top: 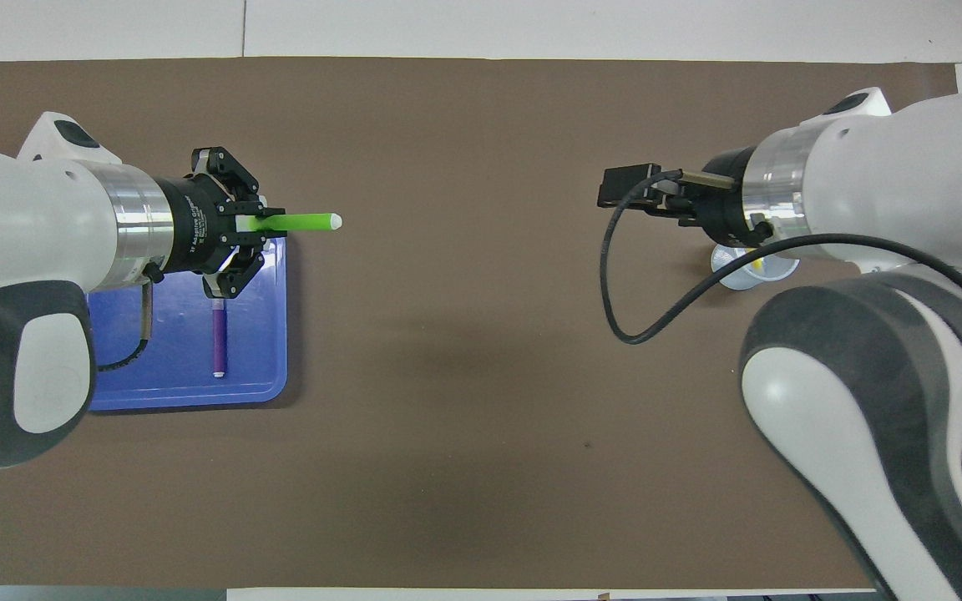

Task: Right arm passes pens to left for tray arrangement
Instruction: 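Lower the green pen into the tray with the left gripper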

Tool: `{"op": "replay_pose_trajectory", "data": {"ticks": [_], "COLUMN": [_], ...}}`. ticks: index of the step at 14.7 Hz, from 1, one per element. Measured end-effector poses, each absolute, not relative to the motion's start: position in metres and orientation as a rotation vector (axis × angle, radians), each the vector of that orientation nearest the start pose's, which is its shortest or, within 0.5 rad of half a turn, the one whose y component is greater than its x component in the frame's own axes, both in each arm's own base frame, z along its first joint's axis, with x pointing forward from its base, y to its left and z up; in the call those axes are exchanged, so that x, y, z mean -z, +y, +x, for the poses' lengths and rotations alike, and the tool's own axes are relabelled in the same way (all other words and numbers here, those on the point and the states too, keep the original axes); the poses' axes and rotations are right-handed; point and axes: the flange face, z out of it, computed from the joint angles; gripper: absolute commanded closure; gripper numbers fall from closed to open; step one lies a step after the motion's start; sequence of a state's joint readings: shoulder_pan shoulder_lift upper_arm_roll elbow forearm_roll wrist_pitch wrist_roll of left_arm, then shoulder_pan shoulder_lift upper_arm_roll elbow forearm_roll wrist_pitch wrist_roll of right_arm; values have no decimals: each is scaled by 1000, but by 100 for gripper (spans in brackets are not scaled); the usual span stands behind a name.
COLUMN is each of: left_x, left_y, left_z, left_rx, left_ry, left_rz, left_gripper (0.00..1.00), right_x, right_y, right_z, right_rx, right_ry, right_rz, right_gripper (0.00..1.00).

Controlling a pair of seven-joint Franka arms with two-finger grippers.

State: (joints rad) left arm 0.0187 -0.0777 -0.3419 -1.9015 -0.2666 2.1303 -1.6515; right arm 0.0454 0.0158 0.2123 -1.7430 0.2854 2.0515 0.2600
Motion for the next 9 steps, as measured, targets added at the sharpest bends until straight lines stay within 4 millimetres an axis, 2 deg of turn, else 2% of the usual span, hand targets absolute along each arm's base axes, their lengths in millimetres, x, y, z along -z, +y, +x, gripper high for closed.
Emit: {"op": "replay_pose_trajectory", "data": {"ticks": [2,3,6,9], "left_x": [-533,-520,-495,-463], "left_y": [-168,-153,-99,-45], "left_z": [535,536,537,541], "left_rx": [-29,-40,-87,-146], "left_ry": [-2091,-1967,-1568,-1143], "left_rz": [-2757,-2815,-2989,-3157], "left_gripper": [100,100,100,100], "right_x": [-561,-548,-503,-461], "right_y": [128,116,110,104], "right_z": [587,594,618,636], "right_rx": [327,331,304,214], "right_ry": [-131,-277,-737,-1008], "right_rz": [-2882,-2940,-3046,-3052], "right_gripper": [0,0,2,12]}}
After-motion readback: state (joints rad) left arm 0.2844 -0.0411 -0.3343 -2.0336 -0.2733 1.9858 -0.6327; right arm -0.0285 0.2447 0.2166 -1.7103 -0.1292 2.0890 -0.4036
